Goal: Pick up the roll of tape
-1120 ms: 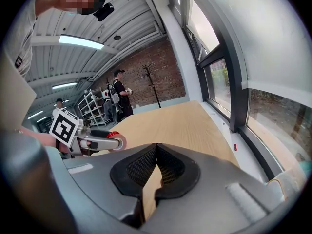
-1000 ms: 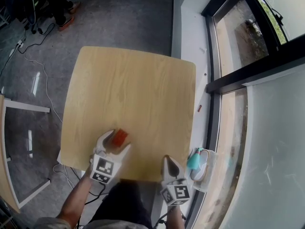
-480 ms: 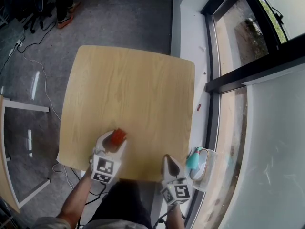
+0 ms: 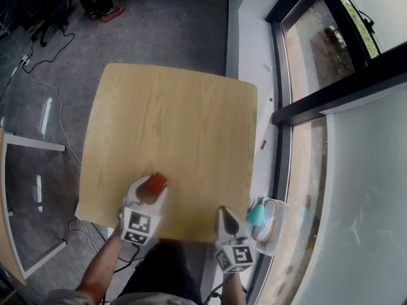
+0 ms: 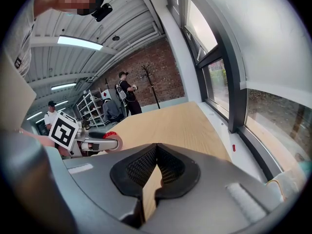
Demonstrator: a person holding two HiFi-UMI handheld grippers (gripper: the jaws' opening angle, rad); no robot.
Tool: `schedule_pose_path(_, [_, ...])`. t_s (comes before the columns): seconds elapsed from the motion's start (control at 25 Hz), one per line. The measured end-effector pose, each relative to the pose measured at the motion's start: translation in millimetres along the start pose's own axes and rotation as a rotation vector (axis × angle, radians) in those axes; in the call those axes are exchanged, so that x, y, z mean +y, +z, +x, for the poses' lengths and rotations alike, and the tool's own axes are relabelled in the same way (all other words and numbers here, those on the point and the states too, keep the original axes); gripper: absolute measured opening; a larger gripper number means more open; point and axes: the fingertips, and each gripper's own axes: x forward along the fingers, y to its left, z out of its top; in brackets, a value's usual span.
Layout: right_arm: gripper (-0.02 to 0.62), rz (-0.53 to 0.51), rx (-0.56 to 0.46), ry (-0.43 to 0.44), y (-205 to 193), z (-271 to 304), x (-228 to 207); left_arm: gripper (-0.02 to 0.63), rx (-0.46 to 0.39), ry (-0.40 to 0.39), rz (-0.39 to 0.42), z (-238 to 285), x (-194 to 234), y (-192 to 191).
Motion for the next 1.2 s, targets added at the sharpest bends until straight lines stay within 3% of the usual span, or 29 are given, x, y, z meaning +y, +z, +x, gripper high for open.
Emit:
schedule_pose_path(0.76, [0.014, -0.013, -0.065, 0.020, 40, -11, 29, 0.192, -0.105, 0.037, 0.044, -52, 10, 53])
schedule_pose_path(1.2, [0.014, -0.038, -0.094, 0.035, 66, -33, 50, 0.192, -0.192, 0.054, 0.022, -103, 9, 93])
